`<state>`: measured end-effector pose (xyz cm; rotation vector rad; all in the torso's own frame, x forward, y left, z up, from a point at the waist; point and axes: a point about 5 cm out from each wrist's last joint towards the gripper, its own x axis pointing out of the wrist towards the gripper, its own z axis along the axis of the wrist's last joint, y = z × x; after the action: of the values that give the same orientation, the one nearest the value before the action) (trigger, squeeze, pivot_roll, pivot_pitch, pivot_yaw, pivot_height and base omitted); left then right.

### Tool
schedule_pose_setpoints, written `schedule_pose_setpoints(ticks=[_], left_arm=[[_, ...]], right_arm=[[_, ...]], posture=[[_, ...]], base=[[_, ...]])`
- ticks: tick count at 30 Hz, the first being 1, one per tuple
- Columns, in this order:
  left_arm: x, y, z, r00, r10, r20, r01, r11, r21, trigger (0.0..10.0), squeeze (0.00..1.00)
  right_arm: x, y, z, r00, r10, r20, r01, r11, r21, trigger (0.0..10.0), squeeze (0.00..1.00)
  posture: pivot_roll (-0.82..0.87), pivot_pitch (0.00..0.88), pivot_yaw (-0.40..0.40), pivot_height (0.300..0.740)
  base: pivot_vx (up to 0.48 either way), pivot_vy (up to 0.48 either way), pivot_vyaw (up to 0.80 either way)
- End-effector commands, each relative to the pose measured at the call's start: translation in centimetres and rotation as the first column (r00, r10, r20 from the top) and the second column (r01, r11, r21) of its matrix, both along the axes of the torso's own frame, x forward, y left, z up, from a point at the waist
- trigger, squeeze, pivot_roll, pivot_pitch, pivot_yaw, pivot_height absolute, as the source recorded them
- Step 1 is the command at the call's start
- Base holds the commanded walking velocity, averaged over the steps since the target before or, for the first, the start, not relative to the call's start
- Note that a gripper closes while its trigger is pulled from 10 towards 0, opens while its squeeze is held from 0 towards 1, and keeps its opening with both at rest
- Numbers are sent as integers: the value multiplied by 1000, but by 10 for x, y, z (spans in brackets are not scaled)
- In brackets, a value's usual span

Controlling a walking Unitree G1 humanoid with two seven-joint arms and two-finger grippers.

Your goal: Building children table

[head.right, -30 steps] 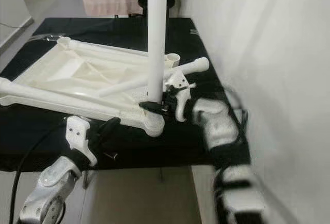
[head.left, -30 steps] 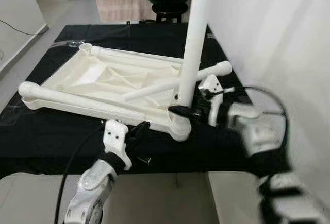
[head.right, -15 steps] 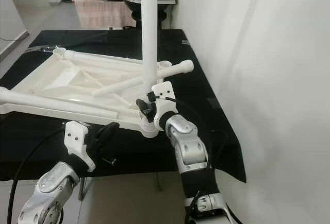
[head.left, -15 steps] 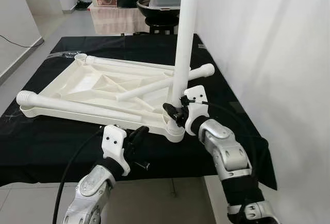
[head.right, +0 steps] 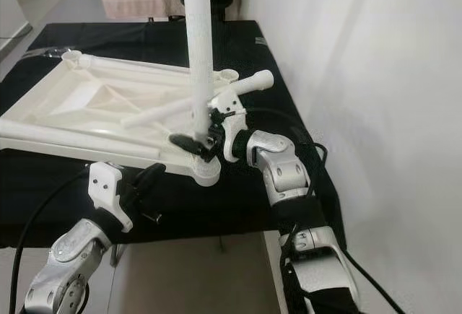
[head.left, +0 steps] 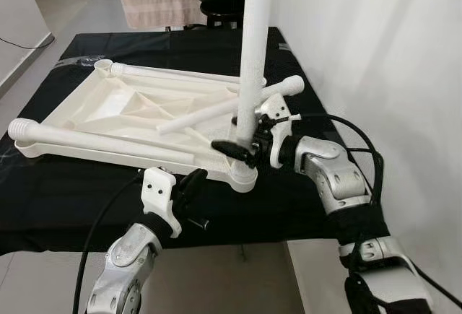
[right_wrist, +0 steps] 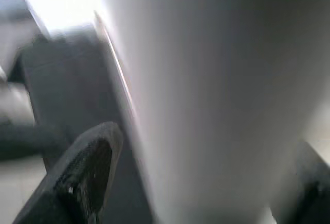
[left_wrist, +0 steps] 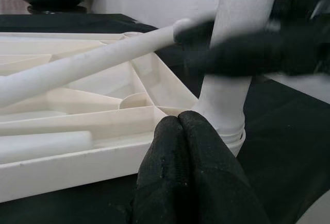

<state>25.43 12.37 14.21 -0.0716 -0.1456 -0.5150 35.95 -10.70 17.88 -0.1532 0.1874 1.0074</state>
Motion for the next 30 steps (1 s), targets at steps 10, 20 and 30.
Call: schedule_pose_setpoints(ticks=[10, 20, 30], left_arm=[[-3, -2, -1, 1000, -9, -10, 9, 1000, 15, 10000, 0], [-3, -1, -1, 1000, -12, -11, 12, 1000, 14, 10000, 0], [-3, 4, 0, 1000, -10, -12, 10, 1000, 25, 10000, 0]], right_arm=[[13, -9, -8, 996, -60, -69, 59, 998, -18, 0, 0], [9, -28, -32, 971, -217, -101, 209, 975, -78, 0, 0], [-29, -25, -49, 672, -740, -29, 734, 671, -108, 0, 0]], posture=[[31, 89, -30, 740], [25, 98, -29, 740], [16, 99, -13, 740]], base=[[0, 0, 0], [0, 0, 0], [0, 0, 0]])
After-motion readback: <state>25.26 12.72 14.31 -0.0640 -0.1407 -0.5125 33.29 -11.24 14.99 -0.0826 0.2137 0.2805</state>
